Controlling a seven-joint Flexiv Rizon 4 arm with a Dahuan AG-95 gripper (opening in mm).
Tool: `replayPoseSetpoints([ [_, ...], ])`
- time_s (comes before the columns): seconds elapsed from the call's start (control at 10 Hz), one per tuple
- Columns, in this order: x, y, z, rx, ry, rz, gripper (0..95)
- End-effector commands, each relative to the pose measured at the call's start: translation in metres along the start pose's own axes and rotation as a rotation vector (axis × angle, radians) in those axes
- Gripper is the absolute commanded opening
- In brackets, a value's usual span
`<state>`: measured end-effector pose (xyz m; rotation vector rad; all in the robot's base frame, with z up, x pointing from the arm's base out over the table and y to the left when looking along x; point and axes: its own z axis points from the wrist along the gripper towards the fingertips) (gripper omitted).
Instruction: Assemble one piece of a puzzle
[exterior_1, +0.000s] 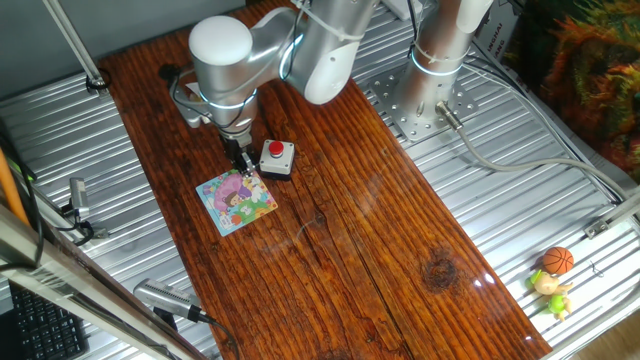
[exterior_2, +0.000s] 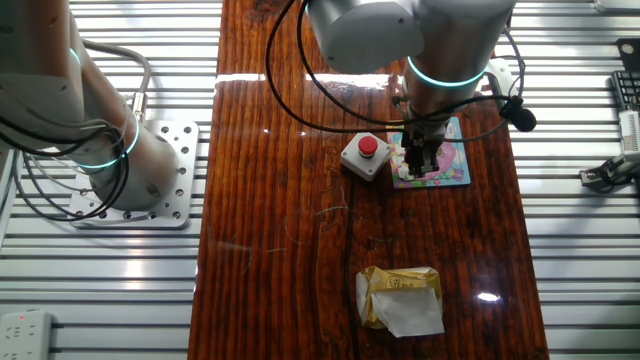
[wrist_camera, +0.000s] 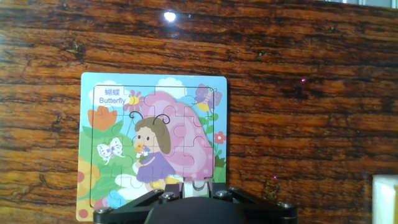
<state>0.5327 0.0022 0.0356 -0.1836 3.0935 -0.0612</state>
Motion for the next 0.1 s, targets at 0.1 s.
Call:
replayPoseSetpoints([
  [0.1,0.0004,0.0002,-0.0009,-0.001,0.003,0.002,19.0],
])
